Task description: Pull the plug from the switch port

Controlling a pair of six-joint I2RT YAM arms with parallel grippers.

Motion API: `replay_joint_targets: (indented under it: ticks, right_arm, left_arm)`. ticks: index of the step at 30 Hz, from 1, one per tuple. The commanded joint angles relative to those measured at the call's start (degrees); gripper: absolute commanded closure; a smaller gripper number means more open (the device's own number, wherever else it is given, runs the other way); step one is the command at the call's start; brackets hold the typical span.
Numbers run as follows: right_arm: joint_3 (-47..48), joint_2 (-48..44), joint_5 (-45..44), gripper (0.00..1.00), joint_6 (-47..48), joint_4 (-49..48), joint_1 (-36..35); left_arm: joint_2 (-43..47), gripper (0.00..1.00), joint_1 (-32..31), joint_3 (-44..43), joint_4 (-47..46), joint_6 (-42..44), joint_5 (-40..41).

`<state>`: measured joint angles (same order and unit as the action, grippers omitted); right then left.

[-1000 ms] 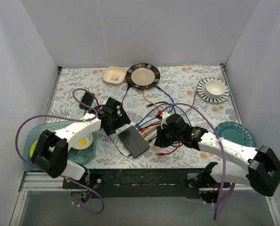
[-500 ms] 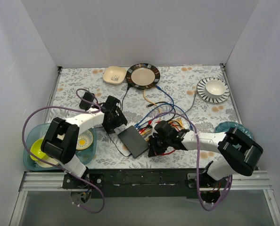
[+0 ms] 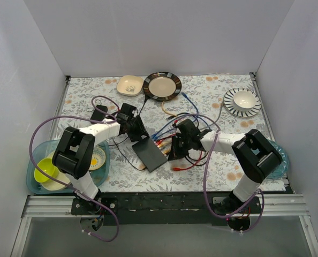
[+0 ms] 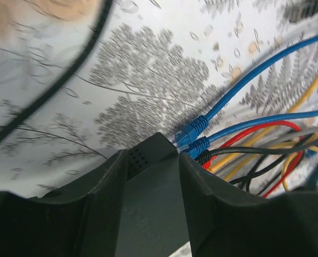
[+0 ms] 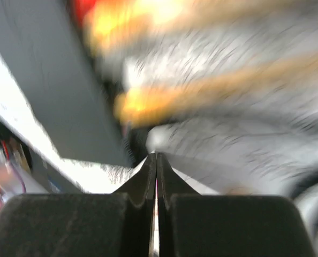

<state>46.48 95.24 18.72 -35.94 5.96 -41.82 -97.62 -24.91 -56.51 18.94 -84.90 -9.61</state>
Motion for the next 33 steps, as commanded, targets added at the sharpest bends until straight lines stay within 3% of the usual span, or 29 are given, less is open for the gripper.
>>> replay_joint_targets:
  ticks: [1,7,8,15,18,25,33]
  right_arm:
    - [6.0,3.4,-6.9,0.99,-0.7,-7.5,6.2]
    - [11.7,2.9,-8.1,0.99,3.3,-3.1,7.7]
    - [11.7,1.5,-8.9,0.99,3.9,-2.7,7.2]
    - [7.8,-11.5,-21.0,0.99,6.1,3.9,-3.2]
    - [5.1,-14.4,-20.2,0.99,5.1,5.1,-7.0]
    - [-3.1,-14.6,-15.6,0.99,0.3,1.6,-9.4]
    - [-6.4,-11.6,-12.2,0.99,-3.7,-3.9,-9.4]
  left_arm:
    - [-1.5,0.59,-1.7,-1.8,0.4,0.4,-10.7]
    - [0.0,0.58,-0.1,-3.3,0.6,-1.2,-5.0]
    - [1.1,0.52,0.7,-3.3,0.7,-1.7,-3.7]
    - [7.4,0.39,7.9,-3.0,2.1,-3.6,4.0]
    - [7.8,0.39,8.6,-1.7,2.8,-3.7,5.4]
    - [4.5,0.52,8.6,3.9,1.5,-5.4,-0.5]
    - [5.0,0.64,5.5,7.0,-0.4,-4.2,-6.1]
